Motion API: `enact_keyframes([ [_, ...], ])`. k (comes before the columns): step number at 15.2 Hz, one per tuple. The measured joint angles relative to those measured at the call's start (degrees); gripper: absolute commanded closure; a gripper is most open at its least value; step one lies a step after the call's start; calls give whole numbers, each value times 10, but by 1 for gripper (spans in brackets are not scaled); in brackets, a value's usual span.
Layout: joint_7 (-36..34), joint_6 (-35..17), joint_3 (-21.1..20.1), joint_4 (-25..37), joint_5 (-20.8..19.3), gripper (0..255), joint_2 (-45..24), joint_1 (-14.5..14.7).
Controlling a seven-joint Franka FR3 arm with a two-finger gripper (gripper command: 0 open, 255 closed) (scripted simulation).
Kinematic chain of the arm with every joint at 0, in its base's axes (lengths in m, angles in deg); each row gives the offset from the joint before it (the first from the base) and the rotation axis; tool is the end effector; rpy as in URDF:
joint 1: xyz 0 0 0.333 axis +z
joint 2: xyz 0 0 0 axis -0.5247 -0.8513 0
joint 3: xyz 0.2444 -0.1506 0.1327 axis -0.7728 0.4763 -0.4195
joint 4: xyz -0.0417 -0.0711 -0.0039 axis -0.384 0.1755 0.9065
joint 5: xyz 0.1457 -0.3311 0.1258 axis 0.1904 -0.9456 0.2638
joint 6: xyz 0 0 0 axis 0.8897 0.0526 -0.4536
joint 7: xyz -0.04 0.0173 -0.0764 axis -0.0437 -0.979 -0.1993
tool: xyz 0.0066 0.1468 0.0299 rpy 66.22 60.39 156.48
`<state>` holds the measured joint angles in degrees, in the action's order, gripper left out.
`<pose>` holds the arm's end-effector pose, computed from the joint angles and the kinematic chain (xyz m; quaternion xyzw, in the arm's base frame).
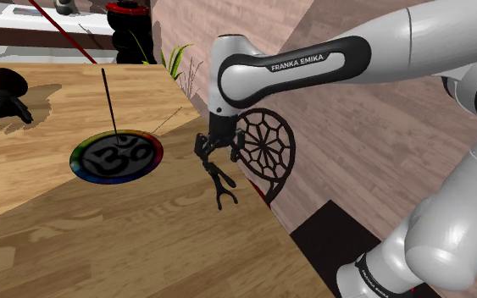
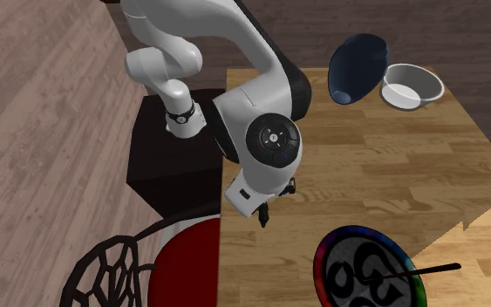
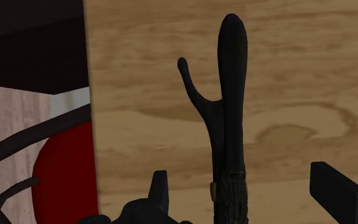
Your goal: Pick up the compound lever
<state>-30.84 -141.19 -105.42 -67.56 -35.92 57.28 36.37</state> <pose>0.5044 0.2250 0.3594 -0.9906 0.0885 0.1011 0.0264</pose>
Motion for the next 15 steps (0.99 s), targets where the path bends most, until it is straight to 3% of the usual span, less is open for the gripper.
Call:
enact_keyframes([
  [8,-5,-54,0,-20,-6,0,-34,4],
  [9,-5,-56,1,-21,-7,255,-36,4],
  [15,-5,-58,0,-22,-7,255,-37,5],
])
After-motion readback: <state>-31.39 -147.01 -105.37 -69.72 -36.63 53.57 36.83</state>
